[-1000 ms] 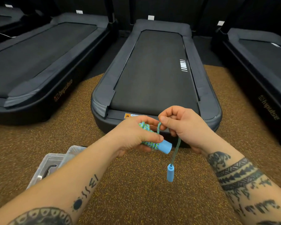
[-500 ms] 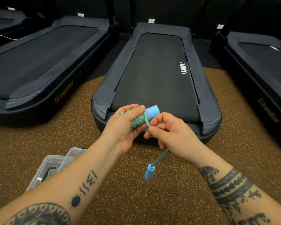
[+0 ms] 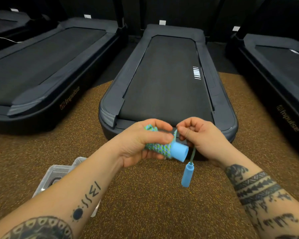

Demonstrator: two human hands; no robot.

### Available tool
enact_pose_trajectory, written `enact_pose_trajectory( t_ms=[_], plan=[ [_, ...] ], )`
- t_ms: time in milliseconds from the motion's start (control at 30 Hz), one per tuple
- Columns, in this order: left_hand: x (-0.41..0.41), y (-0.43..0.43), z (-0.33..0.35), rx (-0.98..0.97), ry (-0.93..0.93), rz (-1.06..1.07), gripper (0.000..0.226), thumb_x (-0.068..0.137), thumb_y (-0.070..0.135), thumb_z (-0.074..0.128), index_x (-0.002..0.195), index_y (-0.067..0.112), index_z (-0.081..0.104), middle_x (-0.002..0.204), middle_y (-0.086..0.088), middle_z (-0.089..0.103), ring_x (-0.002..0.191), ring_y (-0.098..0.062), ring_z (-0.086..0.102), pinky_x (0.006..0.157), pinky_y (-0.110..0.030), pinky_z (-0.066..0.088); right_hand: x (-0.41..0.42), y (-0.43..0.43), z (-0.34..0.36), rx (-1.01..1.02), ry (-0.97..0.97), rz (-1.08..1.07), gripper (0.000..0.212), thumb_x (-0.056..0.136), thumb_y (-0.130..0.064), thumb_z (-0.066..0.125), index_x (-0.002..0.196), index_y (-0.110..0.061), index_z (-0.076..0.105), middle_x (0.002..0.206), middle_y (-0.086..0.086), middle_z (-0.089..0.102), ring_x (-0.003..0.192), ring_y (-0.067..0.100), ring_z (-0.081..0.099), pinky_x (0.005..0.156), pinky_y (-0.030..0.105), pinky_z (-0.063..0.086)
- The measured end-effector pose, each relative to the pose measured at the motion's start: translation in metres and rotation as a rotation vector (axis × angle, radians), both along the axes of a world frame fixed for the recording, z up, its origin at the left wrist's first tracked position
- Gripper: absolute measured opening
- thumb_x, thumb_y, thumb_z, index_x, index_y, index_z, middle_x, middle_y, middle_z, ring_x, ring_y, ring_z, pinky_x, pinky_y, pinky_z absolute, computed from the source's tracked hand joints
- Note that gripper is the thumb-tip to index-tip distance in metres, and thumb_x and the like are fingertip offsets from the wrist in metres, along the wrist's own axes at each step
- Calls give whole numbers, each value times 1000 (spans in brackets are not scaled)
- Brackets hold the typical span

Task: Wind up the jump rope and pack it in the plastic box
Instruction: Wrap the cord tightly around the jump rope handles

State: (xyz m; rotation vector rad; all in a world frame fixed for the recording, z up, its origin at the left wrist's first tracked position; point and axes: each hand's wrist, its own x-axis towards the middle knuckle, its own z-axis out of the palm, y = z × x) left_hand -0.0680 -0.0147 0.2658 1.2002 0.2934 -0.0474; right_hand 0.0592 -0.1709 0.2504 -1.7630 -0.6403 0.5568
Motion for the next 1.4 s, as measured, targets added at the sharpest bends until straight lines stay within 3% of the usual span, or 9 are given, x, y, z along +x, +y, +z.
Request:
enact_pose_trajectory(
  t_ms=[300, 467, 600, 667, 833, 1000, 1133, 1233, 1400],
  plan=[
    [9, -11, -13, 320, 100, 40, 36, 69, -3, 81, 99, 15, 73, 91, -1, 74, 70, -16, 71, 55, -31, 55, -11, 0, 20, 43, -93, 28, 14, 90, -12, 66, 79, -21, 67, 66, 1, 72, 50, 12, 46, 52, 27, 39],
    [12, -8, -14, 434, 82, 196, 21, 63, 3, 85, 69, 17, 71, 78, -9, 70, 65, -19, 68, 56, -34, 57, -16, -1, 23, 85, -58, 100, 13, 90, -8, 66, 83, -19, 67, 78, 11, 76, 51, 14, 47, 51, 26, 40],
    [14, -4, -16, 431, 45, 377, 22, 62, 10, 89, 69, 17, 70, 77, -9, 69, 70, -19, 68, 62, -38, 61, -22, 0, 22, 82, -55, 168, 15, 92, -8, 63, 89, -22, 68, 89, 14, 76, 53, 17, 46, 50, 28, 42],
    [15, -4, -18, 382, 42, 464, 19, 65, 11, 86, 75, 17, 71, 83, -10, 71, 74, -22, 71, 66, -41, 62, -25, 3, 18, 77, -63, 190, 19, 93, -6, 60, 92, -23, 67, 92, 13, 75, 51, 16, 46, 49, 28, 41],
    [15, -3, -13, -137, 17, 591, 15, 80, 7, 76, 87, 13, 64, 89, -13, 72, 72, -25, 72, 71, -39, 62, -31, 11, 7, 101, -9, 168, 16, 93, -3, 60, 91, -19, 62, 92, 19, 74, 45, 13, 44, 44, 23, 39],
    [12, -3, -6, -280, 1, 545, 36, 67, 25, 82, 92, 15, 58, 81, -8, 73, 67, -19, 70, 55, -26, 57, -33, 14, 3, 100, 75, 125, 6, 94, -12, 61, 88, -13, 58, 81, 8, 77, 42, 13, 43, 44, 21, 37],
    [11, -2, -4, -251, -23, 472, 35, 58, 26, 82, 78, 19, 54, 73, -5, 71, 61, -16, 68, 50, -24, 54, -30, 11, -2, 29, 124, 130, 9, 93, -20, 64, 89, -11, 64, 69, 5, 73, 46, 13, 41, 47, 22, 35],
    [9, 0, -2, -195, -26, 349, 28, 58, 23, 80, 64, 23, 53, 72, -3, 69, 60, -16, 67, 47, -24, 52, -23, 9, -3, 6, 156, 104, 13, 89, -13, 67, 100, -5, 66, 62, 2, 67, 52, 14, 37, 50, 27, 30],
    [7, -3, -2, 79, -29, 207, 33, 59, 10, 84, 69, 18, 53, 77, 0, 70, 68, -22, 70, 49, -28, 53, -7, 3, 9, 62, 218, 29, 4, 87, -14, 69, 84, -16, 67, 62, 2, 60, 54, 14, 39, 51, 28, 31]
  ],
)
